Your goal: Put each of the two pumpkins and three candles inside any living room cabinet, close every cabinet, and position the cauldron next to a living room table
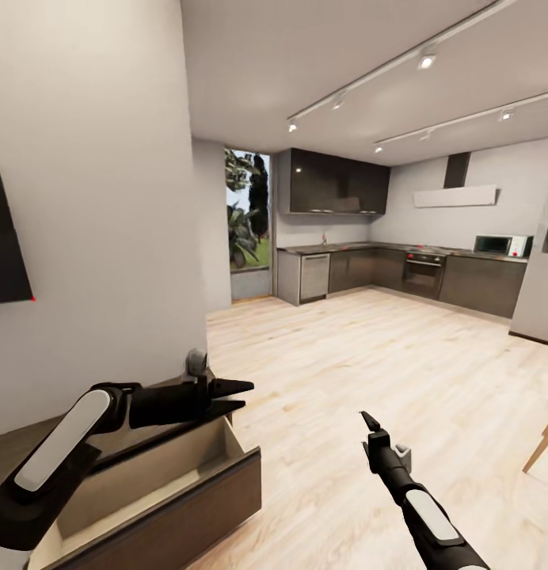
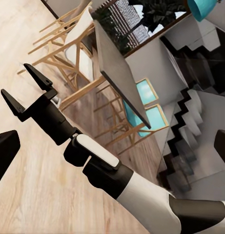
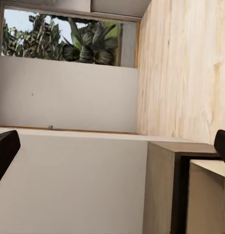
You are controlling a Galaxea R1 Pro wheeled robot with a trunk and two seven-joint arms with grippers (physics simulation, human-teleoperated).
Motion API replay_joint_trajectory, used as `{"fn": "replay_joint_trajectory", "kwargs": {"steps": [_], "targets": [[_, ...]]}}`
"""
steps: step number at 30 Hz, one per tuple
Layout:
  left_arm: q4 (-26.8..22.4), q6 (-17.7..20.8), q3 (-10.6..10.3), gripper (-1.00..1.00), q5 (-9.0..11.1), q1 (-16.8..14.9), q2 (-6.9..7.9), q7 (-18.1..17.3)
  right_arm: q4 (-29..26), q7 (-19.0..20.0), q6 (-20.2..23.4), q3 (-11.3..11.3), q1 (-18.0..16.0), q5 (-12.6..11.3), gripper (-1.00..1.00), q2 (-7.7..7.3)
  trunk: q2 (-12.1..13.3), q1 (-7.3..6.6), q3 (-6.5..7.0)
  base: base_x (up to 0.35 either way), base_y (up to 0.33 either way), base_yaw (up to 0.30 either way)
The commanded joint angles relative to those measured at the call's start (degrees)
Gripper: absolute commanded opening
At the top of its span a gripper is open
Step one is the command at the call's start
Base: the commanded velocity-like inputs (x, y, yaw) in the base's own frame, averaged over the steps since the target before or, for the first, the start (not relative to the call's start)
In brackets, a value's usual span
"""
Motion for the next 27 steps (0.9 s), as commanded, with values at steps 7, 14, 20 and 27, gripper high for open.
{"fn": "replay_joint_trajectory", "kwargs": {"steps": [7,14,20,27], "targets": [[-0.02,0.06,-0.05,1.0,0.17,-0.06,0.05,0.1,0.04,0.18,0.57,-0.2,-0.05,-0.62,1.0,0.02,2.79,-1.55,1.66,0.0,0.0,-0.228],[-0.02,0.06,-0.05,1.0,0.17,-0.06,0.05,0.06,0.04,0.16,0.57,-0.2,-0.05,-0.61,1.0,0.02,5.59,-3.09,3.38,0.0,0.0,-0.228],[-0.02,0.06,-0.05,1.0,0.17,-0.07,0.05,0.04,0.04,0.16,0.57,-0.2,-0.05,-0.58,1.0,0.01,8.0,-4.4,4.85,0.0,0.0,-0.227],[-0.02,0.06,-0.05,1.0,0.17,-0.05,0.05,0.05,0.04,0.16,0.57,-0.2,-0.05,-0.58,1.0,-0.01,10.81,-5.94,6.57,0.0,0.0,-0.224]]}}
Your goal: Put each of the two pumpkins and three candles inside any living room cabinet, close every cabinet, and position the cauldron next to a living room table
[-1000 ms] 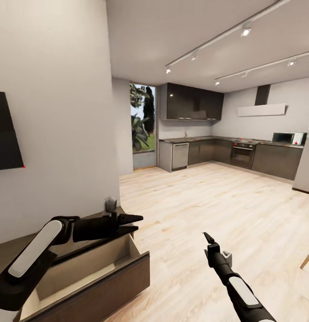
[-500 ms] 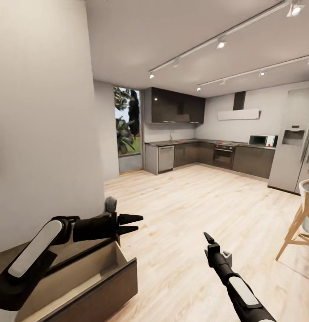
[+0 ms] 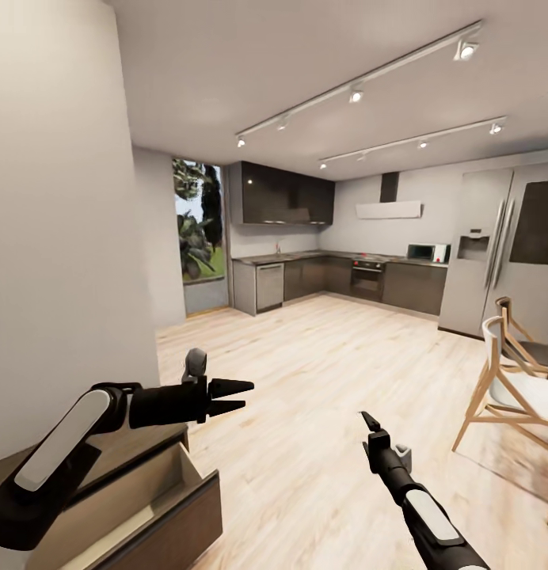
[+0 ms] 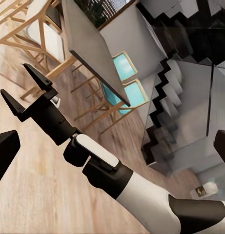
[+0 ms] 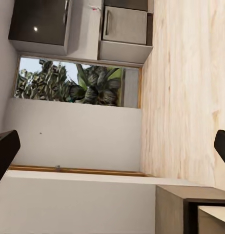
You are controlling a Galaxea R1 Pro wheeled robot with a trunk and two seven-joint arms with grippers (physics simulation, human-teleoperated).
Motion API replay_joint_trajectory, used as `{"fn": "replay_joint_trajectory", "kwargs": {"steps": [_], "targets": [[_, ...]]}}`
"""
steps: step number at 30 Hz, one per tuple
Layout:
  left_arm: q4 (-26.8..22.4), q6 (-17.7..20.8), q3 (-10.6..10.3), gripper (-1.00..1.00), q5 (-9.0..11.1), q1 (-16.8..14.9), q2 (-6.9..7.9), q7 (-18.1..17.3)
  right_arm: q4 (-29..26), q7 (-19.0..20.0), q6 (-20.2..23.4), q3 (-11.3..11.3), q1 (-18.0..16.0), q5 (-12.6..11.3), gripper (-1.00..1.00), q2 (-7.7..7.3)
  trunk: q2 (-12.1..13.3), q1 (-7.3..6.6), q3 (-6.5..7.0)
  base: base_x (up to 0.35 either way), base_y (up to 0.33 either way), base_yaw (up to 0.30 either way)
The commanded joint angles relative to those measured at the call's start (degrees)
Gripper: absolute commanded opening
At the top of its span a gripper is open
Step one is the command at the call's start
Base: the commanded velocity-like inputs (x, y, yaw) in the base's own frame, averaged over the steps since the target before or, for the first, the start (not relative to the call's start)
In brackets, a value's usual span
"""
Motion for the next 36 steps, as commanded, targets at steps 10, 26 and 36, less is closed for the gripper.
{"fn": "replay_joint_trajectory", "kwargs": {"steps": [10,26,36], "targets": [[-0.02,0.06,-0.05,1.0,0.16,-0.05,0.05,0.12,0.04,0.16,0.57,-0.2,-0.05,-0.57,1.0,-0.02,3.98,-2.2,2.39,0.0,0.0,-0.212],[-0.02,0.06,-0.05,1.0,0.16,-0.05,-0.17,0.2,0.11,0.16,0.57,-0.28,-0.03,-0.61,1.0,-0.03,10.4,-5.72,6.32,0.0,0.0,-0.206],[-0.02,0.06,-0.13,1.0,0.16,-0.06,-0.63,0.17,0.12,0.12,0.57,-0.29,0.04,-0.81,1.0,-0.03,11.2,-6.16,7.34,0.0,0.0,-0.21]]}}
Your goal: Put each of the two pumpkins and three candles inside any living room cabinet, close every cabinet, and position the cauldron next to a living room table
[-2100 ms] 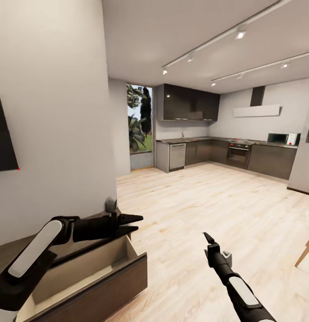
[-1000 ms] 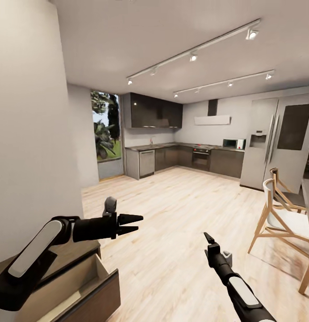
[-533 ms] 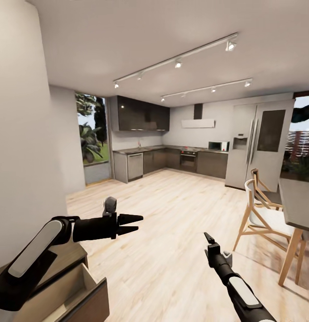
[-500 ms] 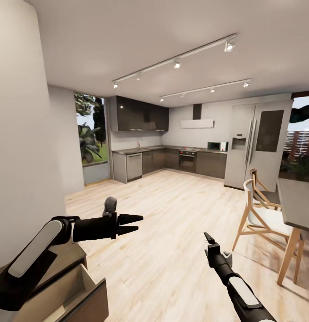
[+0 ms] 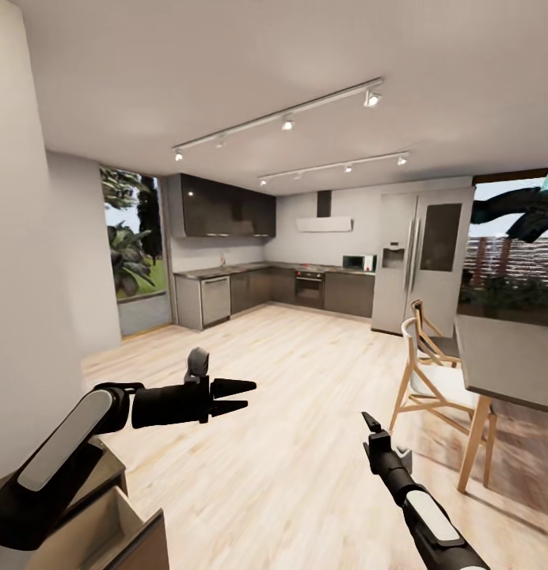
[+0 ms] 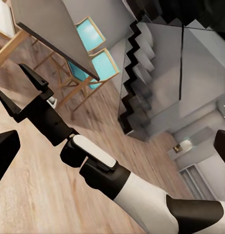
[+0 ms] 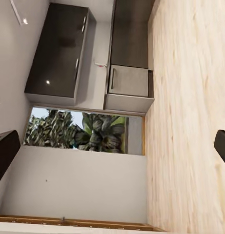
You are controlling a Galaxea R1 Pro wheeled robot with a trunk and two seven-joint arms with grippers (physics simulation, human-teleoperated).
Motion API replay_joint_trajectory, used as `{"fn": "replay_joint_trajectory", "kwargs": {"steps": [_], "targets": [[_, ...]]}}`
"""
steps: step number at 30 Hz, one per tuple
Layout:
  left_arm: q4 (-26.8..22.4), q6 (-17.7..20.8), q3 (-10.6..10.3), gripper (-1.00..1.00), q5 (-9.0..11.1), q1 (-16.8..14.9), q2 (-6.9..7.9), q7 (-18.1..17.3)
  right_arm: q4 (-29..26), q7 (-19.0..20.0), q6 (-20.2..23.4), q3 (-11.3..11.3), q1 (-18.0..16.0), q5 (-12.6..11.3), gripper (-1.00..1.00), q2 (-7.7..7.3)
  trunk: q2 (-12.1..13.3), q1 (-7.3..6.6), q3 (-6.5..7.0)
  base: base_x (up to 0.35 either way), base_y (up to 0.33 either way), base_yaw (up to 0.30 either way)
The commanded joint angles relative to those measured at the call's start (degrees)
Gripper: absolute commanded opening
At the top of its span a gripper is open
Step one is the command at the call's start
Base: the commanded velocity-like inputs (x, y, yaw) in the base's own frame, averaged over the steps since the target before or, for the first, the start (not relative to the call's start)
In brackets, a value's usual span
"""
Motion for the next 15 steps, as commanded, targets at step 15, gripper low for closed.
{"fn": "replay_joint_trajectory", "kwargs": {"steps": [15], "targets": [[-0.02,0.06,-0.02,1.0,0.17,-0.05,0.11,-0.09,-0.06,-0.42,0.6,-0.42,0.06,-0.91,1.0,0.0,1.57,-0.88,1.04,0.0,0.0,-0.089]]}}
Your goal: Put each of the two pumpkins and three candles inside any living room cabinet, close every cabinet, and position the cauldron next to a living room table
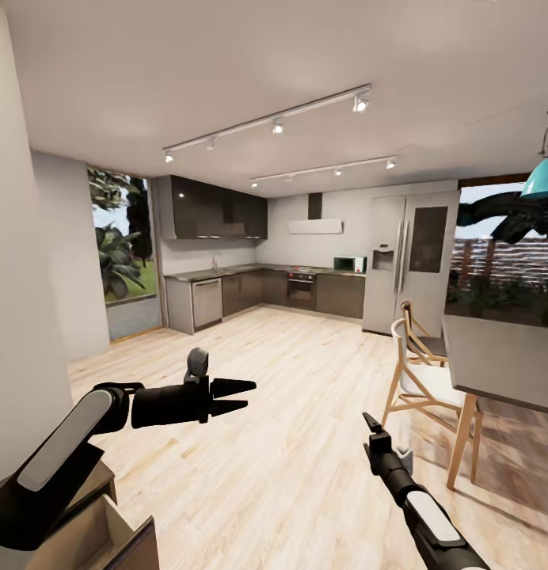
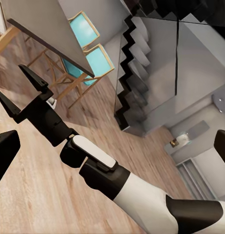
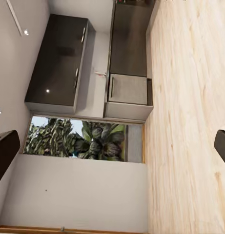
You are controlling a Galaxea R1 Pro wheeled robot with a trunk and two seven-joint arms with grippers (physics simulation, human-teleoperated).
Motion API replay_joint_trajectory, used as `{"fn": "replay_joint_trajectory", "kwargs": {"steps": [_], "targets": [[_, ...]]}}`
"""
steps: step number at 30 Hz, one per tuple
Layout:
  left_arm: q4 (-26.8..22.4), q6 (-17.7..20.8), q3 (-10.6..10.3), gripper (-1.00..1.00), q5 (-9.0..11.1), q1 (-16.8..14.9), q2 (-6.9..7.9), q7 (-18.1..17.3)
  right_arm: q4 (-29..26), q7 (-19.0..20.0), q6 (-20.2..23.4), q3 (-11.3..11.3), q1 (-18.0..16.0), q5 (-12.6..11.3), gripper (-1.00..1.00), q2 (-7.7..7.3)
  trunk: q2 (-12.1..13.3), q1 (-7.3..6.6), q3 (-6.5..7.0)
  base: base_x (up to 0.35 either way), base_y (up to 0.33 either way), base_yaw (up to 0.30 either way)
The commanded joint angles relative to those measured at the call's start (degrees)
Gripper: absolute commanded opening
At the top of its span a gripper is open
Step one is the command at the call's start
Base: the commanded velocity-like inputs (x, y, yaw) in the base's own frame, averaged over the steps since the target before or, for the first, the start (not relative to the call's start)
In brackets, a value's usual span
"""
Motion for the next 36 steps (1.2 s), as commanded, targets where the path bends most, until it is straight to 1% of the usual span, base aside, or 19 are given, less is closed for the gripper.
{"fn": "replay_joint_trajectory", "kwargs": {"steps": [1,3,5,6,7,8,10,12,15,16,18,21,28,36], "targets": [[-0.01,0.06,-0.05,1.0,0.19,-0.06,0.04,0.06,0.02,0.1,0.58,-0.21,-0.03,-0.59,1.0,0.01,-0.05,0.01,-0.09,0.0,0.0,-0.004],[-0.01,0.06,-0.07,1.0,0.19,-0.05,0.06,0.01,0.06,0.03,0.6,-0.45,0.04,-0.6,1.0,-0.1,-0.05,0.01,-0.11,0.0,0.0,-0.003],[-0.01,0.06,-0.07,1.0,0.19,-0.04,0.01,-0.04,0.06,-0.03,0.69,-1.88,0.18,-0.58,1.0,-0.33,-0.05,0.01,-0.15,0.0,0.0,-0.001],[-0.01,0.06,-0.07,1.0,0.19,-0.04,-0.01,-0.06,0.06,-0.06,0.84,-3.02,0.35,-0.53,1.0,-0.4,-0.05,0.01,-0.16,0.0,0.0,0.0],[-0.01,0.06,-0.08,1.0,0.21,-0.06,-0.02,-0.07,0.08,-0.05,0.92,-3.48,0.59,-0.52,1.0,-0.45,-0.05,0.01,-0.18,0.0,0.0,0.0],[-0.01,0.06,-0.09,1.0,0.24,-0.05,-0.03,-0.08,0.09,0.05,1.04,-4.2,1.81,-0.52,1.0,-0.58,-0.05,0.01,-0.2,-0.007,0.0,0.0],[-0.01,0.06,-0.09,1.0,0.23,-0.05,-0.03,-0.08,0.05,0.16,1.11,-4.76,4.03,-0.56,1.0,-0.75,-0.05,0.01,-0.24,-0.028,0.0,0.0],[-0.01,0.06,-0.1,1.0,0.25,-0.06,-0.11,-0.09,-0.01,0.31,1.18,-6.19,8.76,-0.56,1.0,-1.23,-0.05,0.01,-0.28,-0.077,0.0,0.0],[-0.01,0.06,-0.43,1.0,0.22,-0.09,-0.42,-0.09,0.01,0.46,1.18,-7.7,10.82,-0.56,1.0,-1.52,-0.05,0.01,-0.34,-0.128,0.0,0.0],[-0.01,0.06,-1.0,1.0,0.21,-0.1,-0.7,-0.07,0.18,0.54,1.05,-8.63,11.62,-0.5,1.0,-1.59,-0.05,0.01,-0.36,-0.214,0.0,0.0],[-0.01,0.06,-2.03,1.0,0.2,-0.11,-1.13,-0.01,1.38,0.57,0.8,-9.5,12.31,-0.47,1.0,-1.63,-0.05,0.01,-0.4,-0.255,0.0,0.0],[0.06,0.06,-2.92,1.0,0.14,-0.12,-1.78,0.17,3.53,0.59,0.65,-10.05,12.74,-0.41,1.0,-1.79,-0.05,0.01,-0.46,-0.296,0.0,0.0],[0.09,0.06,-3.52,1.0,0.11,-0.13,-2.65,0.38,5.14,0.48,0.55,-10.38,13.0,-0.43,1.0,-2.9,-0.05,0.01,-0.62,-0.325,0.0,-0.008],[0.09,0.06,-3.68,1.0,0.11,-0.13,-2.84,0.38,5.39,0.58,0.54,-10.43,13.03,-0.45,1.0,-3.18,-0.05,0.01,-1.15,-0.317,0.0,-0.117]]}}
